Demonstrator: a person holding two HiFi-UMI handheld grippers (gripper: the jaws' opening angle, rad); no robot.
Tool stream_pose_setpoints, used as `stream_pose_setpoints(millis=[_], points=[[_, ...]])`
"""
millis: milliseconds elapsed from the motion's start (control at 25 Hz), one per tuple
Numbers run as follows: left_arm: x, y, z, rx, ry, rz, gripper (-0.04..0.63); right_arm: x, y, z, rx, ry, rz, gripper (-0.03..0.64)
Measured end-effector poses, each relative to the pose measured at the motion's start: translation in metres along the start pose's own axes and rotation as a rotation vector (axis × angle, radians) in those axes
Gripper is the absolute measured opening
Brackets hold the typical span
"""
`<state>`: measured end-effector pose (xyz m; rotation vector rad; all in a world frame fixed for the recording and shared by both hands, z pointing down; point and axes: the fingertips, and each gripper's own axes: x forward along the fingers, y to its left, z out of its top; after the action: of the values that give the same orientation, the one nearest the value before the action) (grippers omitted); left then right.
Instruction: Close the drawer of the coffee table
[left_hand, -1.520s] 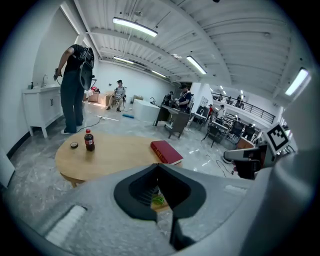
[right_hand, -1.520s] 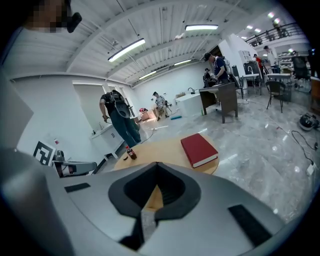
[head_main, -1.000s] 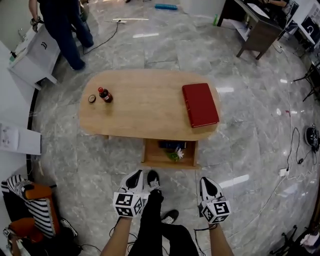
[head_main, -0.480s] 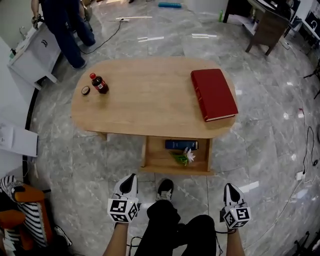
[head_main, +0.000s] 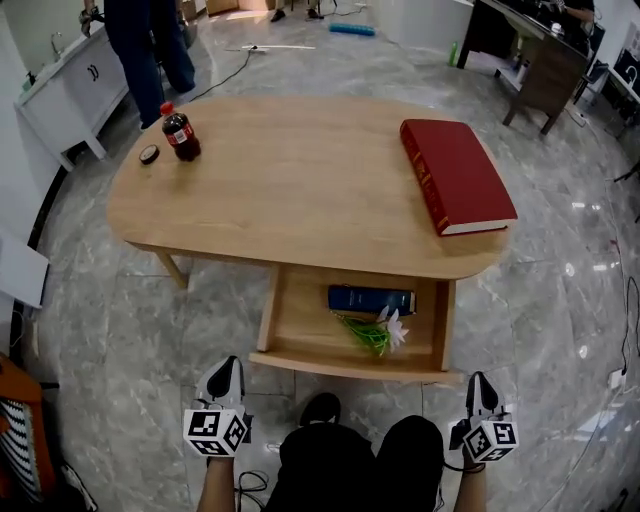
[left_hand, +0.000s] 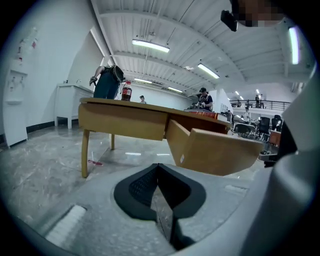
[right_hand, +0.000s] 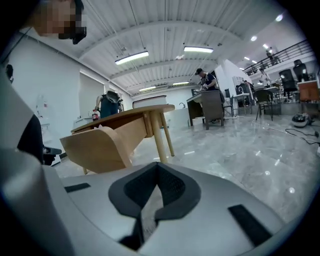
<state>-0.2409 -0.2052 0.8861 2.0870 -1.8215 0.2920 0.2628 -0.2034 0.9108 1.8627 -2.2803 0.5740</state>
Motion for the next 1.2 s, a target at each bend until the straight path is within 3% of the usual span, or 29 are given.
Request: stream_pose_setpoints(millis=[120, 240, 440, 520, 800, 1200], points=[[0.001, -0.007, -0.011, 0.023, -0.056, -0.02, 0.009, 0.002, 0.016, 0.012, -0.048, -0.063, 0.057, 0.015], [-0.005, -0.02, -0.011, 0.027, -0.106, -0.048, 0.009, -0.007, 0.039, 0.03, -0.033, -0.131, 0.104, 0.015], [-0.012, -0.045, -0.002, 0.037, -0.162, -0.091, 0.009, -0.028, 0.057, 0.032, 0.045, -0.225, 0.081, 0.015], [-0.014, -0.053, 0.004, 0.048, -0.163, -0.109, 0.009, -0.034, 0.067, 0.02, 0.052, -0.202, 0.085, 0.014], [-0.015, -0.074, 0.019, 0.125, -0.163, -0.165, 0.009, -0.019, 0.11, 0.013, -0.084, -0.181, 0.158, 0.015], [0.002, -0.083, 0.021, 0.12, -0.153, -0.192, 0.009, 0.001, 0.112, 0.021, -0.124, -0.172, 0.13, 0.014]])
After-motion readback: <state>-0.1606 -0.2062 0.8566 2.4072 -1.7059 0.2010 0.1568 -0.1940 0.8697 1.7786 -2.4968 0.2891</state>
